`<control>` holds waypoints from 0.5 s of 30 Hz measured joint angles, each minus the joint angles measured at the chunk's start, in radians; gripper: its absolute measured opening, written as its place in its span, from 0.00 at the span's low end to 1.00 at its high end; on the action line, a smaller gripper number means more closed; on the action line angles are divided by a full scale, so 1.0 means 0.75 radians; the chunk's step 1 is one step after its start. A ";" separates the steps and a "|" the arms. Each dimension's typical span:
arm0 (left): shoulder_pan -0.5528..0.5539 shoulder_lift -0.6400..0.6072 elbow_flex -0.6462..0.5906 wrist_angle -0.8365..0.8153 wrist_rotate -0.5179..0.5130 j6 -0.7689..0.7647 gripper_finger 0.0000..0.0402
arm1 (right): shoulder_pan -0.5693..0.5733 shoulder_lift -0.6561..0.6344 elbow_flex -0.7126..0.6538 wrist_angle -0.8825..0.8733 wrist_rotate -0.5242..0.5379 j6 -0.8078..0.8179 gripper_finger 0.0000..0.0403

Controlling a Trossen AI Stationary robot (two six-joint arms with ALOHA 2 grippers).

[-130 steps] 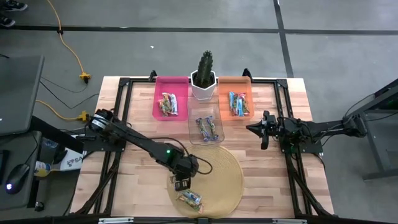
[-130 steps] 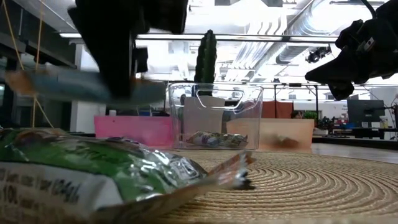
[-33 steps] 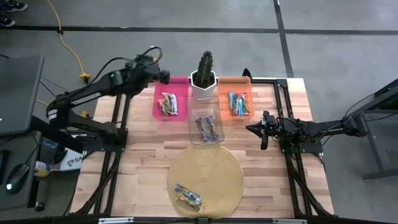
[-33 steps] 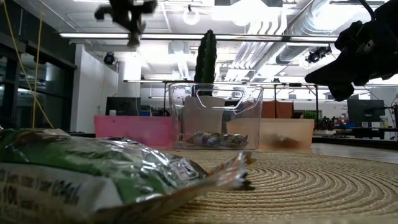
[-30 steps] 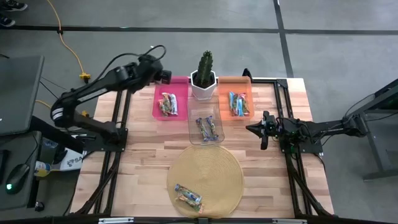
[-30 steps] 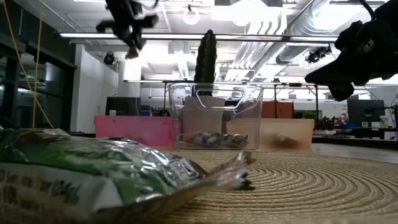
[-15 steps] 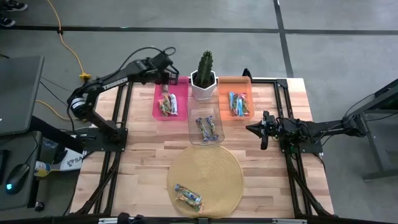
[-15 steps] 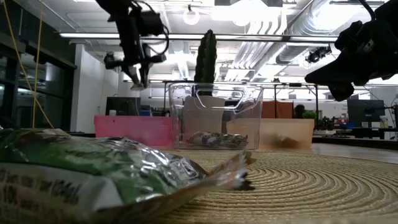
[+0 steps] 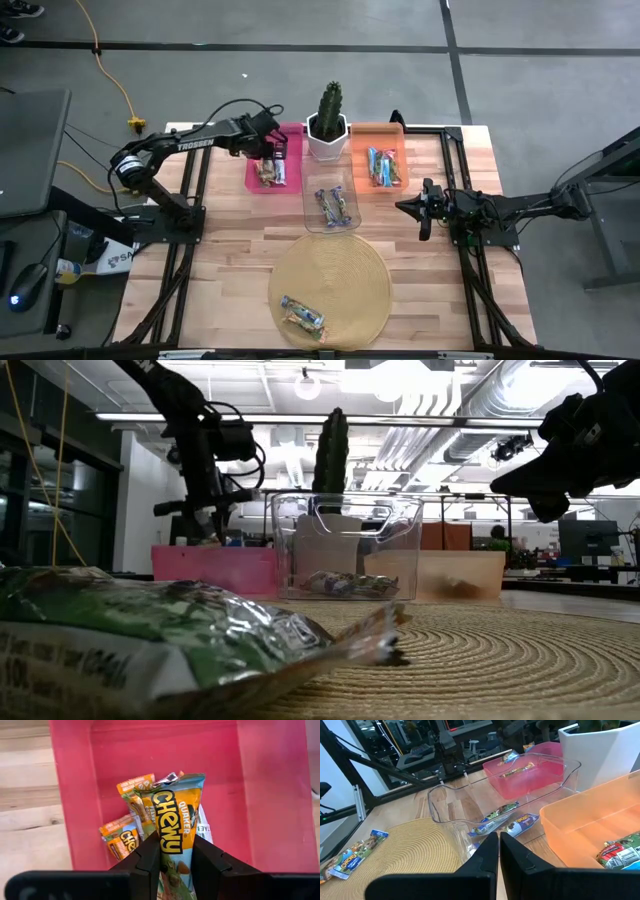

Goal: Pick and place Granola Bars by type
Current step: Put the yellow granola bar into the pink bin, then put the blue granola bar into the transparent bin

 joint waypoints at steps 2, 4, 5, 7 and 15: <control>-0.009 -0.001 -0.001 0.010 -0.006 0.011 0.20 | 0.000 0.000 0.000 0.000 0.000 -0.001 0.00; -0.010 0.003 0.000 0.020 -0.006 0.038 0.20 | 0.000 0.000 0.000 0.000 0.000 0.001 0.00; -0.017 0.011 0.000 0.027 -0.005 0.052 0.21 | 0.000 0.000 0.000 0.000 0.000 0.000 0.00; -0.018 0.026 0.000 0.036 0.001 0.074 0.21 | 0.000 0.000 0.000 0.000 0.000 -0.001 0.00; -0.036 0.068 0.000 0.036 0.056 0.111 0.28 | 0.000 0.000 0.000 0.000 0.000 0.000 0.00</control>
